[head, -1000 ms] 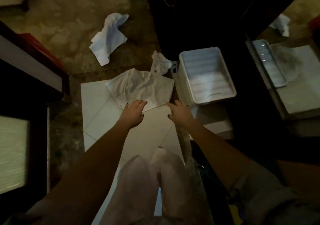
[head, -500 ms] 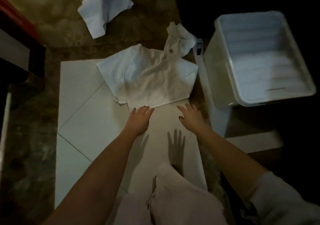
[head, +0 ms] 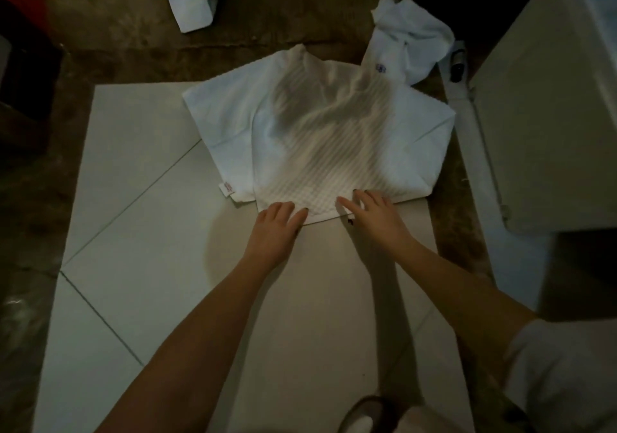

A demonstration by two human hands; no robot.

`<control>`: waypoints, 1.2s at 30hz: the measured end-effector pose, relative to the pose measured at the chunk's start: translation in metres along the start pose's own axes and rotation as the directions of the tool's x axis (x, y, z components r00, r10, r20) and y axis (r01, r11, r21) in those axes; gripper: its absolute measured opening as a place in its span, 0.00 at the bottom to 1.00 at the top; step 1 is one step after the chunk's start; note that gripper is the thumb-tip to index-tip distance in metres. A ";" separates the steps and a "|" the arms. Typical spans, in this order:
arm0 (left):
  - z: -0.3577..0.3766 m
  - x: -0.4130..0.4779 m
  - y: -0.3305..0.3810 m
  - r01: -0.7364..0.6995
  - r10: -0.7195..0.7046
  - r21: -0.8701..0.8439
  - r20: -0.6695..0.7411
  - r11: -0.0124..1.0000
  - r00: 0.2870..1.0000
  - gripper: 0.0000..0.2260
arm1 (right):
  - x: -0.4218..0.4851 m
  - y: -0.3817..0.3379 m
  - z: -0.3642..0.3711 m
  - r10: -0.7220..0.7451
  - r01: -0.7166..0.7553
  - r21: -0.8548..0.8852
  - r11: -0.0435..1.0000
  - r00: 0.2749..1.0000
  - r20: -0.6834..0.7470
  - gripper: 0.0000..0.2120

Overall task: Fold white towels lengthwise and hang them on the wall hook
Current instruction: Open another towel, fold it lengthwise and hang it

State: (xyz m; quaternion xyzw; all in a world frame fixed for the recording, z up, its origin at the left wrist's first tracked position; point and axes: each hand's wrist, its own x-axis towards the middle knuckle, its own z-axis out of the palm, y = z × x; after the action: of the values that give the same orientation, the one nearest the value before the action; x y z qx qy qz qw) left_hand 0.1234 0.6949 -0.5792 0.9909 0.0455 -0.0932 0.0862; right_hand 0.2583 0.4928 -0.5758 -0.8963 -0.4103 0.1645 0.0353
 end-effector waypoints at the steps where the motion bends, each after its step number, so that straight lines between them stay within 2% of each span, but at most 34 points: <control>1: 0.005 0.001 -0.002 -0.003 0.002 -0.013 -0.063 1.000 0.998 0.19 | 0.001 0.004 0.007 -0.029 0.030 0.018 0.999 0.998 -0.057 0.25; 6: 0.030 0.011 -0.020 -0.056 0.050 -0.010 -0.313 0.998 0.948 0.17 | 0.012 0.027 0.023 -0.137 0.137 -0.017 0.990 0.964 -0.230 0.23; 10: 0.030 0.022 -0.017 -0.066 0.054 -0.022 -0.339 0.998 0.939 0.14 | 0.028 0.027 0.016 -0.142 0.148 0.002 0.989 0.956 -0.255 0.21; 15: -0.017 0.031 -0.015 -0.112 0.042 -0.171 -0.365 0.979 0.930 0.14 | 0.030 0.010 -0.021 -0.024 0.062 0.121 0.991 0.955 -0.297 0.17; 18: -0.077 0.026 -0.007 -0.142 0.016 -0.277 -0.411 0.950 0.911 0.11 | 0.020 0.000 -0.074 -0.038 0.104 0.172 0.980 0.935 -0.354 0.16; 22: -0.173 0.011 0.002 -0.214 0.047 -0.293 -0.489 0.932 0.871 0.08 | -0.005 -0.016 -0.161 -0.071 0.178 0.212 0.961 0.897 -0.436 0.12; 26: -0.275 -0.012 0.025 -0.246 0.060 -0.316 -0.498 0.916 0.865 0.08 | -0.045 -0.043 -0.252 0.034 0.112 0.264 0.958 0.870 -0.492 0.11; 29: -0.359 -0.029 0.048 -0.236 0.024 -0.373 -0.492 0.897 0.870 0.07 | -0.072 -0.064 -0.326 0.163 0.076 0.403 0.912 0.835 -0.526 0.11; 33: -0.469 -0.053 0.077 -0.148 -0.100 -0.480 -0.454 0.864 0.886 0.08 | -0.110 -0.095 -0.422 0.308 0.025 0.593 0.804 0.836 -0.454 0.11; 36: -0.547 -0.079 0.092 -0.139 -0.105 -0.521 -0.411 0.842 0.906 0.08 | -0.148 -0.122 -0.490 0.352 0.027 0.663 0.748 0.831 -0.430 0.10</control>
State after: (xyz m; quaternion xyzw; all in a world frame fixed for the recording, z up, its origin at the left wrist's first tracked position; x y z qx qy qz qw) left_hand 0.1526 0.6966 -0.0200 0.9227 0.0786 0.1414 0.3498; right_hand 0.2383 0.4981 -0.0499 -0.8712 -0.2190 0.0438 0.4372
